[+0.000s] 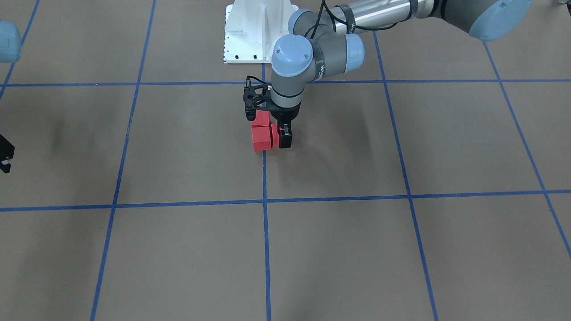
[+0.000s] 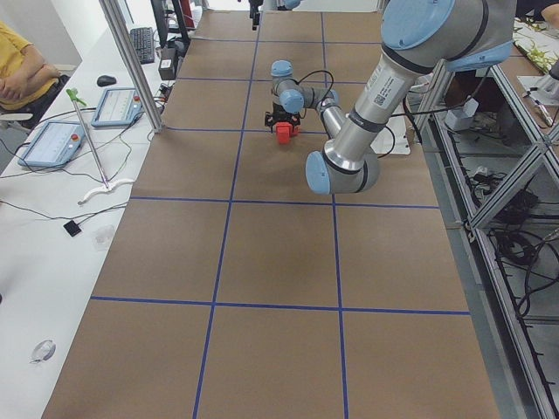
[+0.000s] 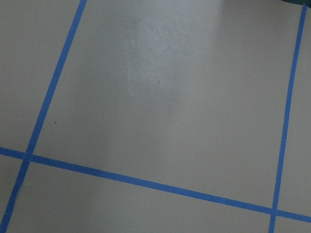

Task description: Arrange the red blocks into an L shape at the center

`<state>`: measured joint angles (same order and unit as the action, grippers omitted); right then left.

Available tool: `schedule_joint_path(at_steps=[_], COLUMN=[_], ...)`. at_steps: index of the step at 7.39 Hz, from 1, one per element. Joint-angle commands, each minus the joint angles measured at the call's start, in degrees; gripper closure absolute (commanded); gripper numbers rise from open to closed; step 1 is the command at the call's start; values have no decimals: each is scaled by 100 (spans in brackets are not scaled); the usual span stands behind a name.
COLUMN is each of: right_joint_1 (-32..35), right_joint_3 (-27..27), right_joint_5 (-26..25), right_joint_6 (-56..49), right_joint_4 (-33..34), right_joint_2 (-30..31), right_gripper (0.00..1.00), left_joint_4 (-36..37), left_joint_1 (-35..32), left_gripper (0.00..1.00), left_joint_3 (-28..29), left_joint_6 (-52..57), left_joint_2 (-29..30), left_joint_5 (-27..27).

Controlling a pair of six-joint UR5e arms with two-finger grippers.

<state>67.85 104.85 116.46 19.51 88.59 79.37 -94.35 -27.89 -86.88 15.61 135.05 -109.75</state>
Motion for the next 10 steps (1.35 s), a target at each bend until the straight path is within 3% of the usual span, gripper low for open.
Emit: schedule_joint_path(at_steps=[1, 4, 6, 8, 10], right_joint_1=[0, 0, 0, 9, 26], right_joint_3=[0, -52, -105, -97, -88], right_joint_5=[0, 9, 9, 44, 201], right_joint_6=[-9, -9, -18, -44, -122], right_joint_4=[0, 0, -9, 0, 0], right_joint_2=[0, 26, 35, 122, 210], right_gripper=[0, 0, 0, 0, 0], left_joint_4=[40, 399, 391, 304, 277], left_joint_1=[-76, -706, -1496, -2165, -2763], left_gripper=[0, 0, 0, 0, 0], left_joint_3=[-319, -646, -672, -681, -733], left_joint_6=[29, -23, -223, -1336, -1386], left_joint_2=[-49, -189, -714, -1303, -1838], left_joint_5=[-20, -29, -46, -387, -486])
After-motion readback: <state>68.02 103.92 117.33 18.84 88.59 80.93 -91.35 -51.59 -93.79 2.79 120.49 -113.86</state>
